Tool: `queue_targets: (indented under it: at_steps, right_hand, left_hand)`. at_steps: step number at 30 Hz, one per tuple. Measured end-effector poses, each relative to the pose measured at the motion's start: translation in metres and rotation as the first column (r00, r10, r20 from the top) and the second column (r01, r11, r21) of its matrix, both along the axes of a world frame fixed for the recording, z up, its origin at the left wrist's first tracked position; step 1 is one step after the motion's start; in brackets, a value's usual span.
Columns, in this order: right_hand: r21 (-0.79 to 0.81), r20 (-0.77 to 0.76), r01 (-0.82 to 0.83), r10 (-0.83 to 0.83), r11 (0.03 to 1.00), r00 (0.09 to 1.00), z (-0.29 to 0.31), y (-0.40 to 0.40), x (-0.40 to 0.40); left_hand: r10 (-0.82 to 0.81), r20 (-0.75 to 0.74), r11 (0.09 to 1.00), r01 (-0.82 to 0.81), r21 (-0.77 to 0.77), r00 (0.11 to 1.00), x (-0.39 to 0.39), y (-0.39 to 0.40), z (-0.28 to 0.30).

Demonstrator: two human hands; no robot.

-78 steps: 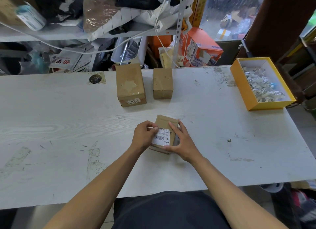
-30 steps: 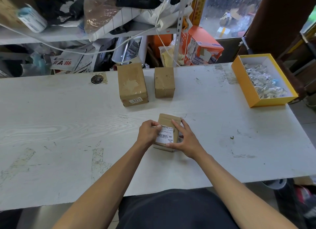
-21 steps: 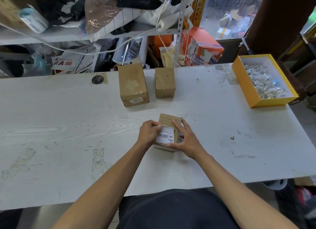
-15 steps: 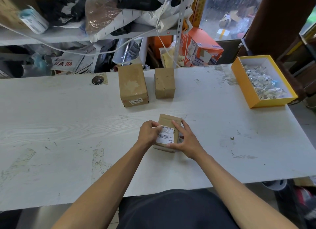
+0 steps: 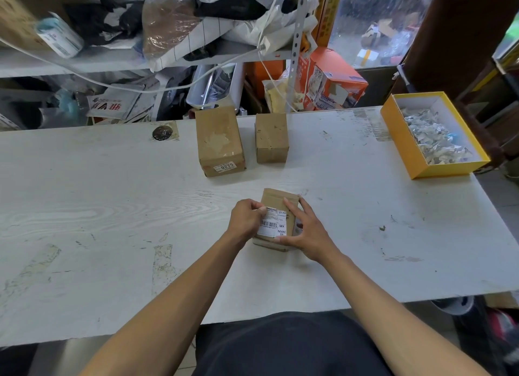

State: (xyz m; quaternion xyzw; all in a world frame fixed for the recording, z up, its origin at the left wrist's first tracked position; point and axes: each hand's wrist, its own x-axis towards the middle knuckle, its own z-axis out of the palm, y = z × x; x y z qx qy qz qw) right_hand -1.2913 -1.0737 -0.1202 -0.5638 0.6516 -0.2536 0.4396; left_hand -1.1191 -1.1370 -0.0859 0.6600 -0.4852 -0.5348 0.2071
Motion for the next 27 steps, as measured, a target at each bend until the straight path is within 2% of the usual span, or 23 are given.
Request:
queue_targets:
  at_steps: [6, 12, 27]
  right_hand:
    - [-0.004, 0.006, -0.002, 0.002, 1.000, 1.000, 0.0001, 0.0004, -0.0001]
    - [-0.002, 0.024, -0.003, 0.003, 1.000, 1.000, 0.0019, 0.0007, 0.0003]
    - [-0.011, 0.009, -0.005, 0.005, 1.000, 1.000, 0.0014, 0.0002, 0.0006]
  left_hand:
    - [-0.034, 0.001, 0.998, 0.034, -0.046, 0.999, 0.0012, 0.0015, 0.0007]
    - [-0.021, -0.061, 1.000, 0.021, -0.001, 0.998, 0.0028, -0.0020, 0.0012]
    - [-0.078, -0.068, 0.997, 0.078, 0.004, 0.995, 0.0064, -0.0061, -0.0040]
